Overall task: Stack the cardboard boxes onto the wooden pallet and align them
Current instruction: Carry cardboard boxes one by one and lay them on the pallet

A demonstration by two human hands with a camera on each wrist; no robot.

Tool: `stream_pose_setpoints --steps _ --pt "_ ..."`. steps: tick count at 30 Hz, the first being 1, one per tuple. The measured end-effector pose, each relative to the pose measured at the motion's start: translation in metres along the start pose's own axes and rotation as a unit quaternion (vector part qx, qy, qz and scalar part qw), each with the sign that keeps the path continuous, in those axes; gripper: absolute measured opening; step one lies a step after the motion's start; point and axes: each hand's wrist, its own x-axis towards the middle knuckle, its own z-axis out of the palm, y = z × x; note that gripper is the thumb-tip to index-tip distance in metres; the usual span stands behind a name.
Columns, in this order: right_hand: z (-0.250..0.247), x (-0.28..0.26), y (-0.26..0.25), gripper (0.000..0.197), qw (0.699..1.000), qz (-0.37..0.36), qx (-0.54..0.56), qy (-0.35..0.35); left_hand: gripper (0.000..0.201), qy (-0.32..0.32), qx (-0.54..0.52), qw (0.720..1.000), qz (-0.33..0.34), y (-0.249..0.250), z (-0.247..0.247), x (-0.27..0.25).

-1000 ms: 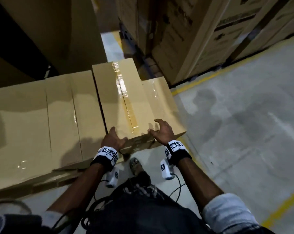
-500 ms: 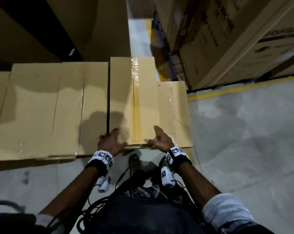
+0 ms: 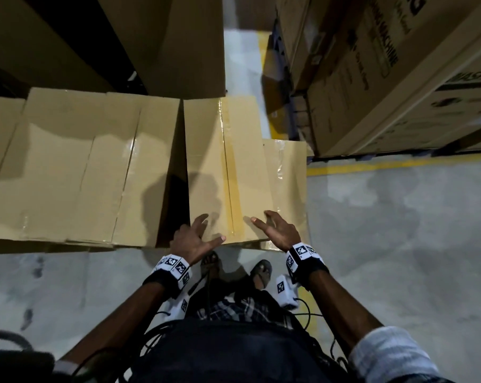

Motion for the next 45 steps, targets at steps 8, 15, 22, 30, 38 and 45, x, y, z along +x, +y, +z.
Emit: stream_pose_setpoints --steps 8,15,22,30,38,45 --pt "0.013 0.029 0.033 0.104 0.991 -0.103 -0.074 -0.030 0.109 -0.072 -0.103 0.992 -0.010 -0.010 0.009 0.021" --pt "0.016 0.068 0.023 0.111 0.990 -0.123 -0.073 0.009 0.113 0.015 -0.132 0.991 -0.001 -0.005 0.027 0.038" --pt "0.006 0.060 0.013 0.118 0.982 -0.133 -0.120 0.064 0.113 0.073 -0.126 0.989 -0.027 0.015 0.026 0.039" --pt "-0.040 0.025 -0.014 0.114 0.976 -0.124 -0.123 0.133 0.111 0.091 -0.115 0.989 -0.009 0.054 -0.010 0.017" --pt "-0.084 -0.026 -0.023 0.119 0.966 -0.151 -0.088 0.189 0.114 0.138 -0.074 0.987 0.041 0.099 -0.044 -0.020" --pt "-0.116 -0.073 -0.059 0.122 0.943 -0.215 -0.114 0.228 0.116 0.213 -0.070 0.971 0.089 0.119 -0.085 -0.069"
